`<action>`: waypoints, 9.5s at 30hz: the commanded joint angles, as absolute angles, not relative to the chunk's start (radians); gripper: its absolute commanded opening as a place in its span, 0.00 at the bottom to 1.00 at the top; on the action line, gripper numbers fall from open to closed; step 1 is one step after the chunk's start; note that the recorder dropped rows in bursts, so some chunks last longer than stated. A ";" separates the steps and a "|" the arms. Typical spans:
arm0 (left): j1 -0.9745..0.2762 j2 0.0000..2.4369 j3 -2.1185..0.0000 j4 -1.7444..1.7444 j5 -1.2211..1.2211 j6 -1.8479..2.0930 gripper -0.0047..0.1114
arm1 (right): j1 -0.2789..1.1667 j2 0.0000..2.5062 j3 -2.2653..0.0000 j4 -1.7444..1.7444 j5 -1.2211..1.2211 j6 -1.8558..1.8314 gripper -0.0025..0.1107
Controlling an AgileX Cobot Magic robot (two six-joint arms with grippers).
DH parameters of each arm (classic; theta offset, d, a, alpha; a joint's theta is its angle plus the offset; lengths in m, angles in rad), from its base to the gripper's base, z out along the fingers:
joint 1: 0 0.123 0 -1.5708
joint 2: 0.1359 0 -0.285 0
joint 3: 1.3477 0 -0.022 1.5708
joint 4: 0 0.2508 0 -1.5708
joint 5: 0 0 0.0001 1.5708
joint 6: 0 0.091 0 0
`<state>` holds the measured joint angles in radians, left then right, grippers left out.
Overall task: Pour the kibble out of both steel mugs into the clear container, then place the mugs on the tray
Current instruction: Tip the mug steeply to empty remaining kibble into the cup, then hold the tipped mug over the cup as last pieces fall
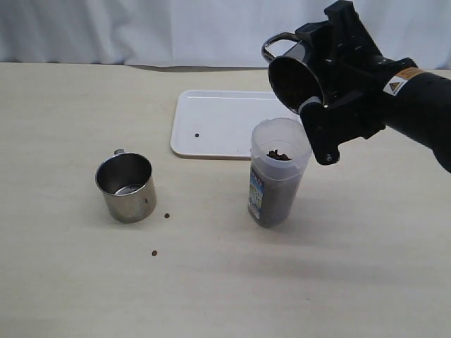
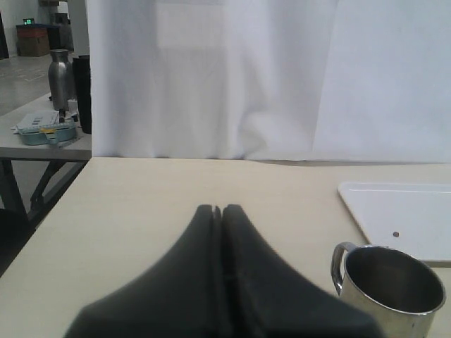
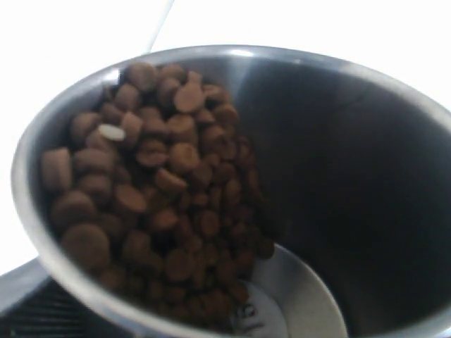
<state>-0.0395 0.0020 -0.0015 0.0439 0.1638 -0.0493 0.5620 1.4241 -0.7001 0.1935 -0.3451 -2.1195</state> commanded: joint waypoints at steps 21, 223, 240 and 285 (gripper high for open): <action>-0.046 0.000 0.000 0.044 0.151 -0.053 0.04 | 0.561 1.418 -0.704 0.141 -0.368 -2.121 0.07; -0.046 0.000 0.000 0.044 0.151 -0.053 0.04 | 0.558 1.416 -0.790 -0.448 -0.180 -2.065 0.28; -0.046 0.000 0.000 0.044 0.151 -0.053 0.04 | 0.558 1.416 -0.790 -0.448 -0.182 -2.027 0.28; -0.046 0.000 0.000 0.044 0.151 -0.053 0.04 | 0.558 1.416 -0.790 -0.465 -0.197 -1.995 0.28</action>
<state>-0.0395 0.0020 -0.0015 0.0439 0.1638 -0.0493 0.5620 1.4241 -0.7828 -0.4484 -0.1730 -2.0022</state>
